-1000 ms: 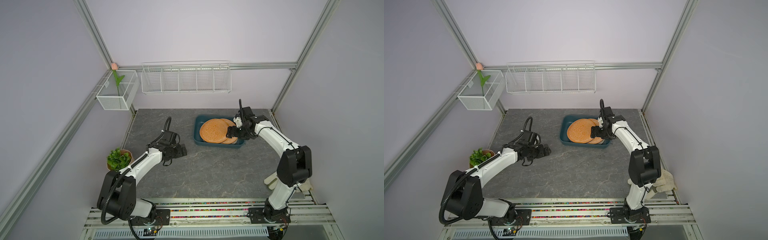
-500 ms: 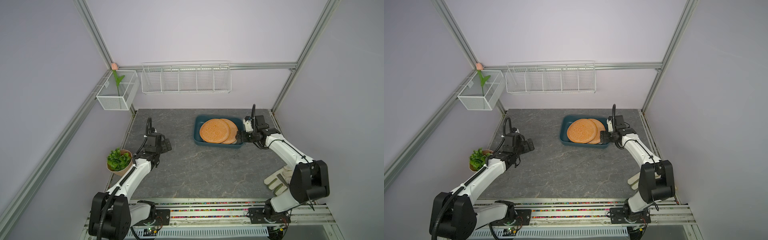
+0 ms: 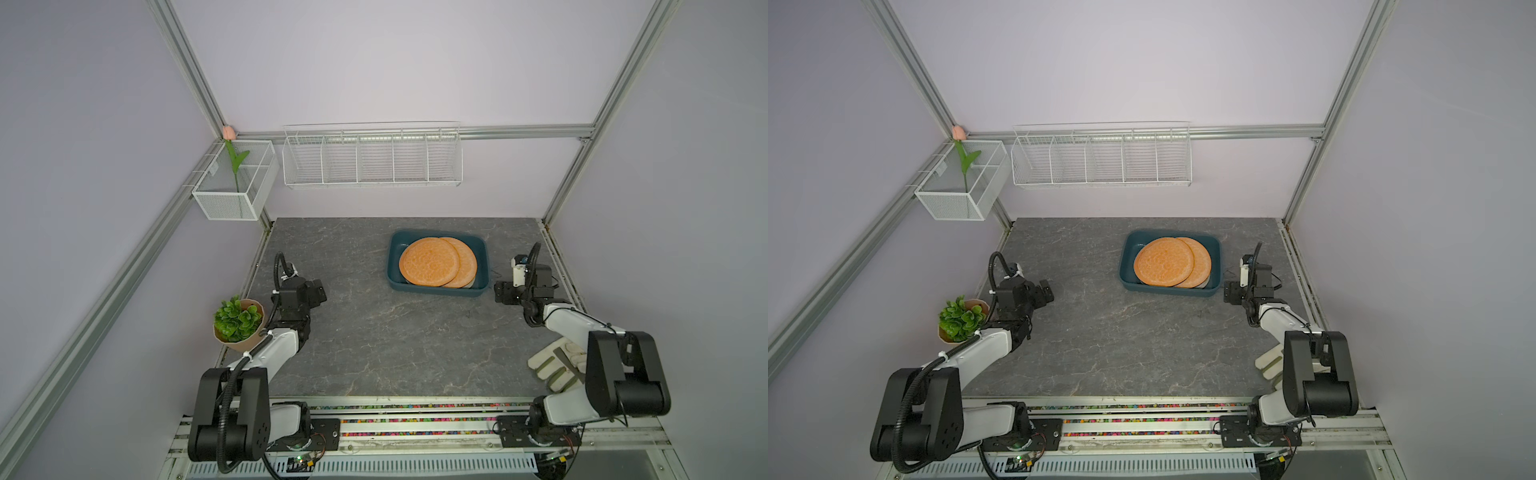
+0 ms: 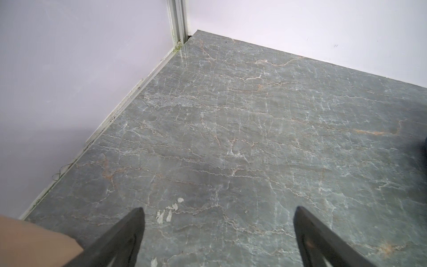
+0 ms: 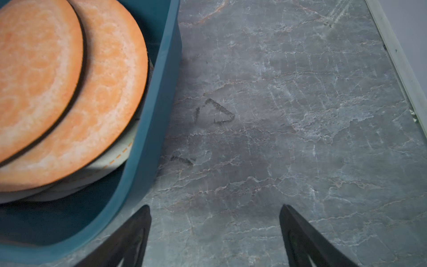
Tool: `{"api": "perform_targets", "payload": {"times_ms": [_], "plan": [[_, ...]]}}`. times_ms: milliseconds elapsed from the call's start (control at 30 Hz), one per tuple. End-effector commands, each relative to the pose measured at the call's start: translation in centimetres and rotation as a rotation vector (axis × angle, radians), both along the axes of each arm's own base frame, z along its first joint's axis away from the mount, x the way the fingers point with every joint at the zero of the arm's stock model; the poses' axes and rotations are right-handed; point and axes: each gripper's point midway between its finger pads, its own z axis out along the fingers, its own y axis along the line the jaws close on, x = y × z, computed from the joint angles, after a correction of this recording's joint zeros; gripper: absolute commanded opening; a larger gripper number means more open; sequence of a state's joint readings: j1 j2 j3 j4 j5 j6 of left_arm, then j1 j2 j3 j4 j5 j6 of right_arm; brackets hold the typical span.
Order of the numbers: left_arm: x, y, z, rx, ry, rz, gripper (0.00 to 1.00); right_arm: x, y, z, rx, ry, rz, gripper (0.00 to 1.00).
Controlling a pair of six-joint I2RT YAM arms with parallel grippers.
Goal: Put the coasters into the storage box
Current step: Reset both arms
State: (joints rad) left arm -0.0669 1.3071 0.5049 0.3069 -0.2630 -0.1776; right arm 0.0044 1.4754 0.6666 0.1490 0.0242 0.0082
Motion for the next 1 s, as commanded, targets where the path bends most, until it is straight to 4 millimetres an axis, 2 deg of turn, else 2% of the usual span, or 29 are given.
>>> {"api": "perform_targets", "payload": {"times_ms": [0, 233, 400, 467, 667, 967], "plan": [[0.9, 0.5, 1.1, 0.038, -0.099, 0.004, 1.0, 1.2, -0.4, 2.7, -0.062, -0.2, 0.032, 0.89], [1.8, 0.8, 1.9, 0.08, -0.159, -0.002, 1.0, 1.4, 0.0, 2.9, -0.033, -0.313, 0.047, 0.89], [1.3, 2.3, 1.3, 0.055, -0.234, 0.048, 1.0, 0.7, -0.2, 2.6, -0.037, -0.372, 0.035, 0.89], [1.6, 1.7, 0.9, 0.06, -0.24, 0.006, 1.0, 0.5, -0.1, 2.4, -0.039, -0.392, 0.048, 0.89], [1.7, 1.7, 0.0, 0.061, -0.253, 0.006, 1.0, 0.4, -0.5, 1.9, -0.046, -0.396, 0.017, 0.89], [1.7, 1.5, -0.1, 0.061, -0.25, -0.007, 1.0, 0.5, -0.8, 1.8, -0.07, -0.391, -0.01, 0.89]]}}
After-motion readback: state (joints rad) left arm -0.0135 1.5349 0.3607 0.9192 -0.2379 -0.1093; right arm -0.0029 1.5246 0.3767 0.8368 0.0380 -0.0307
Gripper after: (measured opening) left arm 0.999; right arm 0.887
